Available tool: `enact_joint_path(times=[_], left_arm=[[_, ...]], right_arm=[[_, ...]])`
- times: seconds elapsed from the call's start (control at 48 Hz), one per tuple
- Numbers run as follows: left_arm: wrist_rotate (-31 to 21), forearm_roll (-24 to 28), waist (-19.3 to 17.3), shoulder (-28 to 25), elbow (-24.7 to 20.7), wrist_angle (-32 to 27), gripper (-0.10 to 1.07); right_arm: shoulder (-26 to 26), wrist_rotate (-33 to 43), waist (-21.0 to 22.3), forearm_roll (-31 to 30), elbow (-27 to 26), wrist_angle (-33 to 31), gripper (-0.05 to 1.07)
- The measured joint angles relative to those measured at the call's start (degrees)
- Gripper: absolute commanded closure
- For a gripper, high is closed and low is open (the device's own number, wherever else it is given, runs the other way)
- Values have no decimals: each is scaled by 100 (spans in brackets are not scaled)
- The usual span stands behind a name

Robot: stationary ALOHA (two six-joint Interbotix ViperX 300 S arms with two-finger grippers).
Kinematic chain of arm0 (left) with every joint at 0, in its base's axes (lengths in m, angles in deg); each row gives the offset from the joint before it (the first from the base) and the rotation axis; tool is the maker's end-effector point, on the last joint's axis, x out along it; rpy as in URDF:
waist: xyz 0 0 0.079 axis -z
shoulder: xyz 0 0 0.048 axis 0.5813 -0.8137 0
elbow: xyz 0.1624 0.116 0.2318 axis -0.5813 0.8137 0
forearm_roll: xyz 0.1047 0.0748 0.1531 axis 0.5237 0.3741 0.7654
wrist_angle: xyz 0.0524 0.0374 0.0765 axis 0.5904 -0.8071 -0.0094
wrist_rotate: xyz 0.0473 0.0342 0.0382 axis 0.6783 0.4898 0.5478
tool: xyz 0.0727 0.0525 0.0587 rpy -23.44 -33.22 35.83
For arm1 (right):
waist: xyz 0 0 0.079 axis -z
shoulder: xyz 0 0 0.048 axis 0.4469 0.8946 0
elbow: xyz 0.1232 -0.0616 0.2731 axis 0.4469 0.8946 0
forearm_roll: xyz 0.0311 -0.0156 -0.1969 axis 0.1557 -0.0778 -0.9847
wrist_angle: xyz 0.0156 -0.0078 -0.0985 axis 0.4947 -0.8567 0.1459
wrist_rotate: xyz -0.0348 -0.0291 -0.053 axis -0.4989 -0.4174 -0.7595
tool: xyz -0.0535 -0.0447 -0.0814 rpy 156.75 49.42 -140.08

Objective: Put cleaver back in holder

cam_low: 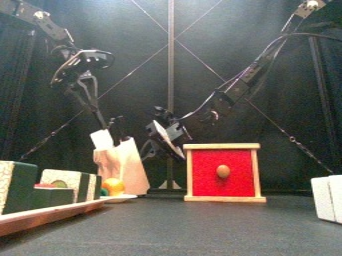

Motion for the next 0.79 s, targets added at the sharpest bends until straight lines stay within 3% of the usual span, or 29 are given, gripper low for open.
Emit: enact_joint_path(times=[0.333,0.792], left_arm=[[-9,-44,0,-9,53,132,15],[9,18,132,316,79,387,14]], right_arm=[[0,0,-9,0,0,-35,67],[0,18,-9,26,-9,-70,67]])
